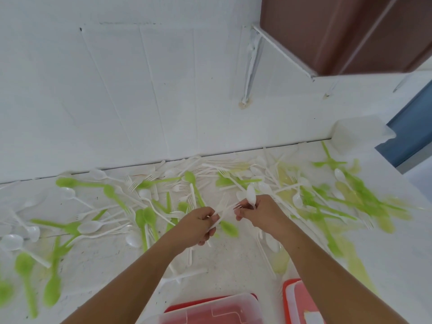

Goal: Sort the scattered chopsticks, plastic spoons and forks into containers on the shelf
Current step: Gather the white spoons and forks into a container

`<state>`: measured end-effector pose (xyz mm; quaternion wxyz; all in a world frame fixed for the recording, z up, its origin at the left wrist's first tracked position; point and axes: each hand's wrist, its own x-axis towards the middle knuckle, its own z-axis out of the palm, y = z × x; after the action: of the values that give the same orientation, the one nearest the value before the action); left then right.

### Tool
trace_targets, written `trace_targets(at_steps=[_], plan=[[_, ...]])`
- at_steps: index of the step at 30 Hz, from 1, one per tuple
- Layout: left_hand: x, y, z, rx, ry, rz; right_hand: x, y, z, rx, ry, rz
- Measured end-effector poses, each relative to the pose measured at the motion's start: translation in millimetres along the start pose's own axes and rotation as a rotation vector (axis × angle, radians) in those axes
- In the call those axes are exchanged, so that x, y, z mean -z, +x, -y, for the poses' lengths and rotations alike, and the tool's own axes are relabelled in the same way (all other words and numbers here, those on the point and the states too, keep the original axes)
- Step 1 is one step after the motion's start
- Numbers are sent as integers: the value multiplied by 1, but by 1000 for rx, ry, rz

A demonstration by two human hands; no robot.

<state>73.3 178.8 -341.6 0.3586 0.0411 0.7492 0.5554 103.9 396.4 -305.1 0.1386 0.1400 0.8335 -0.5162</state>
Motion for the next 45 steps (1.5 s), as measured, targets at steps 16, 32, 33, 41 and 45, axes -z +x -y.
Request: trace_targets(at_steps=[16,32,33,41,45], plan=[[23,24,15,81,-152,-119,7,44,-48,-16,-775,-262],[0,77,-29,-37,-87,-135,110,39,-56,-183,-16,-277],[-3,79,-31,-36,-84,-130,114,41,-61,-194,-81,-317],[-25,106,-37,-6,-72,-173,86,70,-68,-217,-574,-350],[-36,120,-42,-3,-42,-183,84,78,-66,-194,-680,-320]])
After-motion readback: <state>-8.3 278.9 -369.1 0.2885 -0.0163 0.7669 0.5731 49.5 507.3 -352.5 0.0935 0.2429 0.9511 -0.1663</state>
